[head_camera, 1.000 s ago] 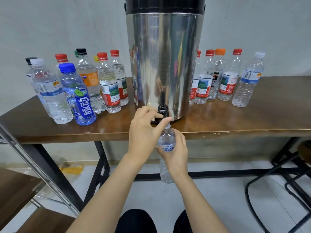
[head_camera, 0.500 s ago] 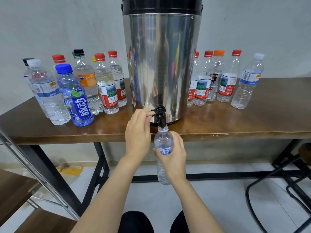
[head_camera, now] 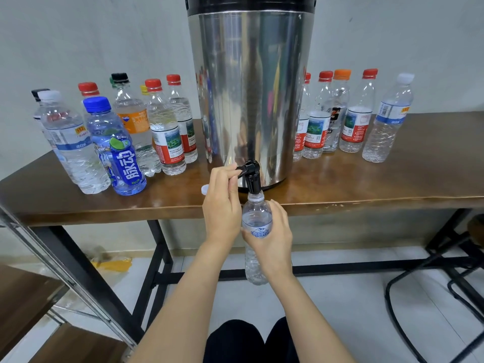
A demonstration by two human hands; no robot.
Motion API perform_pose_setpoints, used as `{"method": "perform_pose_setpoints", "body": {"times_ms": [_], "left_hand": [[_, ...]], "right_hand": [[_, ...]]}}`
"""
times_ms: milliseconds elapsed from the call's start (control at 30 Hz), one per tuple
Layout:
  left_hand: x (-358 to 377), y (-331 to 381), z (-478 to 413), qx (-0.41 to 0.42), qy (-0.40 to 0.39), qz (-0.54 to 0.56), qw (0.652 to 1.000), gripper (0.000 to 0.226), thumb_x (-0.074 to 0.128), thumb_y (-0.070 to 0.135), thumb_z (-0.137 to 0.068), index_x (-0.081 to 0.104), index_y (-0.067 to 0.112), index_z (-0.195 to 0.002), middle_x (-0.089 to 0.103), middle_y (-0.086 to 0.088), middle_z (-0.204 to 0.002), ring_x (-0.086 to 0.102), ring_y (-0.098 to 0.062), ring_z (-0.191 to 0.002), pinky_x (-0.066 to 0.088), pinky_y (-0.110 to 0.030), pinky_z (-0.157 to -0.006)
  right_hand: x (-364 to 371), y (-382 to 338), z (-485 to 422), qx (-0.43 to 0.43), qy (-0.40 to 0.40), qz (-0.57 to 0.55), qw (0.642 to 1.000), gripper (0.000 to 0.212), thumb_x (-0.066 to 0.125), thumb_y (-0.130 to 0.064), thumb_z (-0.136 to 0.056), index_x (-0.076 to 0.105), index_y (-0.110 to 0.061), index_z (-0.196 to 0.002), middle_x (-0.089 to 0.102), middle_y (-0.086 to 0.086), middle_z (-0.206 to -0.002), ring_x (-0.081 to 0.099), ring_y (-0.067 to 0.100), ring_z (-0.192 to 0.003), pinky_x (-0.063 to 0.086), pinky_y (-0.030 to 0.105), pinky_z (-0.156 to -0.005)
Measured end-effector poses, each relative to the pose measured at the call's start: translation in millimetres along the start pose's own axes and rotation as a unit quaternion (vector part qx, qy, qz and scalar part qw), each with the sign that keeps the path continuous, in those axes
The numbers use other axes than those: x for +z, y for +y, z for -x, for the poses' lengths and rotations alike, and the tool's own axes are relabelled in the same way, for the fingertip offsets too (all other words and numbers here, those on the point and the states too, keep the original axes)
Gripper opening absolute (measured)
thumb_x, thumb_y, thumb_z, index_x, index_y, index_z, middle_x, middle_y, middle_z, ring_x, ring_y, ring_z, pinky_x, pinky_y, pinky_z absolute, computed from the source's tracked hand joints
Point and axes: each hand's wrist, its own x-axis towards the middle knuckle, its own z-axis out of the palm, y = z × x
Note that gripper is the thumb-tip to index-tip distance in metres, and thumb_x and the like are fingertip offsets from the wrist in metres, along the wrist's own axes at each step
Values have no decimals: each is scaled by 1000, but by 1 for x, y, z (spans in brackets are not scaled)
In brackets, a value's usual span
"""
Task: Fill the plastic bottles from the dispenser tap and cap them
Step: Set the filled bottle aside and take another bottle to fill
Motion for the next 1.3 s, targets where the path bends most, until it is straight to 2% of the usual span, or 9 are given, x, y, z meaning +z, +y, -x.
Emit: {"method": "perform_pose_setpoints", "body": {"times_ms": [133,333,533,733,800,967,1067,1167,1300], "left_hand": [[0,-1,0,5,5,5,1000,34,35,28,-104,62,7,-106,59,2,-118,58,-14,-88,51,-33,-69],[1,-1,0,8,9,4,1000,34,36,27,-103,62,6,-107,59,1,-117,57,-9,-91,50,-28,-69],[1,-1,0,10,16,2,1000,34,36,26,-103,63,5,-106,59,1,-117,54,-1,-97,49,-22,-72],[1,-1,0,12,17,-1,1000,35,36,26,-103,63,4,-107,61,-3,-117,54,0,-101,45,-13,-76],[1,-1,0,9,17,-2,1000,34,36,26,-103,63,5,-108,61,-1,-117,55,0,-100,48,-19,-74],[3,-2,1,2,24,12,1000,34,36,26,-103,63,6,-108,60,1,-118,50,13,-103,48,-20,-74],[3,-1,1,-3,26,13,1000,34,36,27,-103,63,6,-108,60,0,-118,50,13,-104,49,-20,-75],[2,1,1,-2,23,6,1000,34,36,25,-103,63,5,-107,60,-1,-118,48,17,-106,41,-5,-81],[0,2,1,6,23,-9,1000,31,38,21,-103,63,4,-108,61,-3,-118,46,20,-108,36,0,-84]], "right_hand": [[1,0,0,-1,-1,4,1000,78,87,-16,-71,47,-15,-139,44,-6,-145,40,-8,-119,27,-6,-89],[1,-1,1,2,1,-3,1000,78,87,-16,-71,48,-17,-139,44,-7,-144,40,-10,-117,29,-5,-89],[1,-2,0,-10,8,1,1000,76,87,-16,-70,49,-17,-136,46,-5,-141,46,3,-124,33,-1,-94],[0,-5,-1,-6,13,13,1000,73,91,-18,-65,54,-25,-128,36,-5,-128,51,-7,-102,40,-2,-80],[0,-6,-1,12,5,10,1000,74,90,-20,-66,52,-29,-130,37,-5,-122,54,-3,-100,42,1,-78],[-3,-6,0,35,-43,-21,998,80,84,-23,-76,40,-32,-142,59,-9,-123,58,6,-109,48,18,-90],[0,-8,1,36,-74,-22,996,81,77,-18,-83,29,-27,-147,52,-6,-134,53,8,-119,45,23,-99],[10,-8,3,23,-70,-22,997,82,72,-6,-86,22,-18,-149,40,-1,-141,44,8,-127,41,28,-108],[19,-6,2,20,-55,-36,998,84,75,-5,-83,21,-18,-147,39,1,-140,44,12,-129,43,38,-108]]}}
